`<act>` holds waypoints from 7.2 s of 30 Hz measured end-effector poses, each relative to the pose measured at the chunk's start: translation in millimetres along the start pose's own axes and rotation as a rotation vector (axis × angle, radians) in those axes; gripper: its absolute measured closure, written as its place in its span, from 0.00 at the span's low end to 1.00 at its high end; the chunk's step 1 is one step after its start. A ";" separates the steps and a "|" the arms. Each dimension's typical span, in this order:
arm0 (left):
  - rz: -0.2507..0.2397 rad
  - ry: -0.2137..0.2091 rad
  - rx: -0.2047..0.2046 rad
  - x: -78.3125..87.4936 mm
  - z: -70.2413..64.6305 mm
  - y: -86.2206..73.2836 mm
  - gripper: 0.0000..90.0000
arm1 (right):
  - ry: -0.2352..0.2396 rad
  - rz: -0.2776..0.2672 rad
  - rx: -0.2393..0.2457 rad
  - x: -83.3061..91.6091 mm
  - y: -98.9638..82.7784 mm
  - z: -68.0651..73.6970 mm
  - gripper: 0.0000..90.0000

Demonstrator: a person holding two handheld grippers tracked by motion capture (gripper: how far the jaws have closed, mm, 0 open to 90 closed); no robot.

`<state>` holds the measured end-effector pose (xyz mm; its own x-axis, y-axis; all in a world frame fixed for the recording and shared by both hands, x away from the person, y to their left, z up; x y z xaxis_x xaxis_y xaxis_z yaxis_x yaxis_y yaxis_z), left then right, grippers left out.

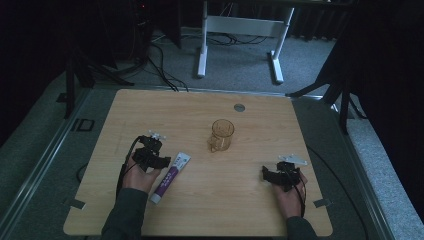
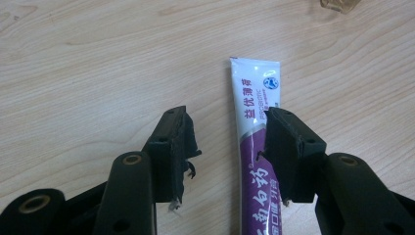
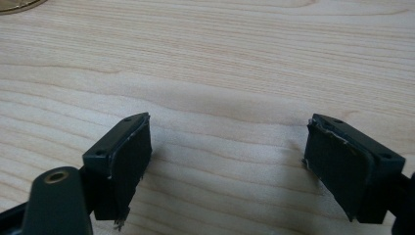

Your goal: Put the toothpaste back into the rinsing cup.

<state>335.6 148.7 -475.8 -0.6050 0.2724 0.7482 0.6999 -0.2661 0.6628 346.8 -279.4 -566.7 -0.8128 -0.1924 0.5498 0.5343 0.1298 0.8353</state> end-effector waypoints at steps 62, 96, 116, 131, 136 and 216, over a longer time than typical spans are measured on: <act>0.151 0.018 -0.074 -5.6 -19.0 3.9 0.50 | 0.006 -0.001 0.008 -0.2 0.1 0.1 0.19; 0.249 0.008 -0.107 -14.7 -25.7 2.2 0.52 | 0.006 -0.001 0.007 -0.2 0.1 0.2 0.19; 0.324 -0.013 -0.066 -23.3 -29.7 5.3 0.57 | 0.007 -0.001 0.008 -0.2 0.1 0.1 0.20; 0.385 -0.014 -0.067 -38.6 -30.7 2.6 0.60 | 0.007 -0.001 0.008 -0.2 0.1 0.1 0.20; 0.409 -0.022 -0.063 -43.7 -30.9 0.5 0.61 | 0.007 -0.001 0.008 -0.2 0.1 0.1 0.19; 0.434 -0.045 -0.070 -48.2 -19.4 5.3 0.78 | 0.007 -0.001 0.008 -0.2 0.1 0.1 0.20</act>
<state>361.0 116.2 -507.7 -0.2430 0.1612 0.9565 0.8572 -0.4259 0.2895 347.0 -279.2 -566.7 -0.8117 -0.1992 0.5491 0.5317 0.1373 0.8357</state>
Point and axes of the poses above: each handheld gripper's, and its own axes: x roughly backward along the jaws, y roughly out of its top, z roughly to its left, the point moved 1 cm from there along -x, roughly forward along the jaws, and after that the axes turned 10 degrees about -z, right-handed, at the moved point
